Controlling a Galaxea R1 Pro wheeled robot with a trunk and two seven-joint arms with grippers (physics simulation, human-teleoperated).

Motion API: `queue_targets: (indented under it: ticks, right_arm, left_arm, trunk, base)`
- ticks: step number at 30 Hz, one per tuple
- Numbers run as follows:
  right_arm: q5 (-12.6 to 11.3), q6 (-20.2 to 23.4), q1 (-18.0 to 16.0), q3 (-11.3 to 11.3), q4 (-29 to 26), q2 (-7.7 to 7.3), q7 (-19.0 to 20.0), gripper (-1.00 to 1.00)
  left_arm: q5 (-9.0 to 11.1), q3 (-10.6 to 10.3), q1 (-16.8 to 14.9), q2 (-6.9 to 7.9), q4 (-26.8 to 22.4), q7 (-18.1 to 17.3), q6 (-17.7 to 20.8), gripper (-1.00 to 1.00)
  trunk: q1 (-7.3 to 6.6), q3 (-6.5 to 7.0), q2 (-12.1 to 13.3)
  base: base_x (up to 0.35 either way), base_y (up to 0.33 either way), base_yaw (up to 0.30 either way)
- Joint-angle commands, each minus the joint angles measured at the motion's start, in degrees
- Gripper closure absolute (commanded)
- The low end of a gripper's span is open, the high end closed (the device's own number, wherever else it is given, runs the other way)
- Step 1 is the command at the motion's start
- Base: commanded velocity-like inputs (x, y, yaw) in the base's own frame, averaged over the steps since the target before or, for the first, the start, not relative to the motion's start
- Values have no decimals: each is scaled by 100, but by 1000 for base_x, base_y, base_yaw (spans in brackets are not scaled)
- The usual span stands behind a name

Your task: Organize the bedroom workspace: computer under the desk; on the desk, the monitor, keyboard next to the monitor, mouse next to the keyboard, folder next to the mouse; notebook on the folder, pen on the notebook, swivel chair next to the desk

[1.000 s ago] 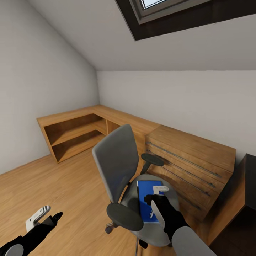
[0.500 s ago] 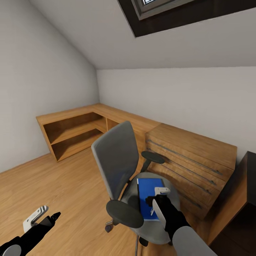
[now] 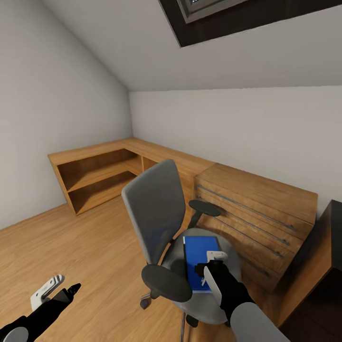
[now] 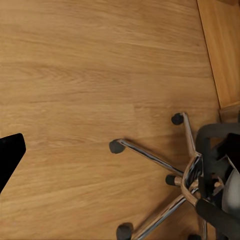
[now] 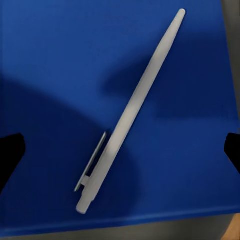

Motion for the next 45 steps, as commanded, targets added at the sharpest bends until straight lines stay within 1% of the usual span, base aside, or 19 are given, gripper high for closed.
queue_targets:
  ticks: [1, 4, 8, 21, 31, 36, 45]
  right_arm:
    - [-47, 21, -5, 17, -6, 0, -48, -100]
    - [-47, 21, -6, 18, -7, 0, -47, -100]
    - [-47, 21, -6, 19, -3, 0, -47, -100]
    - [-47, 21, -10, 19, 1, 0, -47, -100]
    - [-47, 21, -11, 24, 1, 0, -47, -100]
    - [-47, 21, -11, 24, 1, 0, -47, -100]
    - [-47, 21, -11, 24, 1, 0, -47, -100]
  left_arm:
    - [61, 1, 2, 2, -10, 50, 13, -100]
    - [61, 1, 4, 2, -10, 50, 16, -100]
    - [61, 4, 0, 2, -10, 50, 15, -100]
    - [61, 16, 0, 2, -10, 50, 18, -100]
    - [61, 18, 3, 2, -10, 50, 26, -100]
    - [61, 18, -1, 2, -10, 50, 23, -100]
    - [61, 18, 0, 2, -10, 50, 26, -100]
  trunk:
    - [23, -23, -44]
    - [89, -77, -165]
    - [89, -77, -165]
    - [374, -310, -686]
    - [374, -310, -686]
    - [484, -400, -887]
    - [484, -400, -887]
  base:
    - [0, 0, 0]
    - [0, 0, 0]
    - [0, 0, 0]
    - [0, 0, 0]
    - [0, 0, 0]
    - [0, 0, 0]
    - [0, 0, 0]
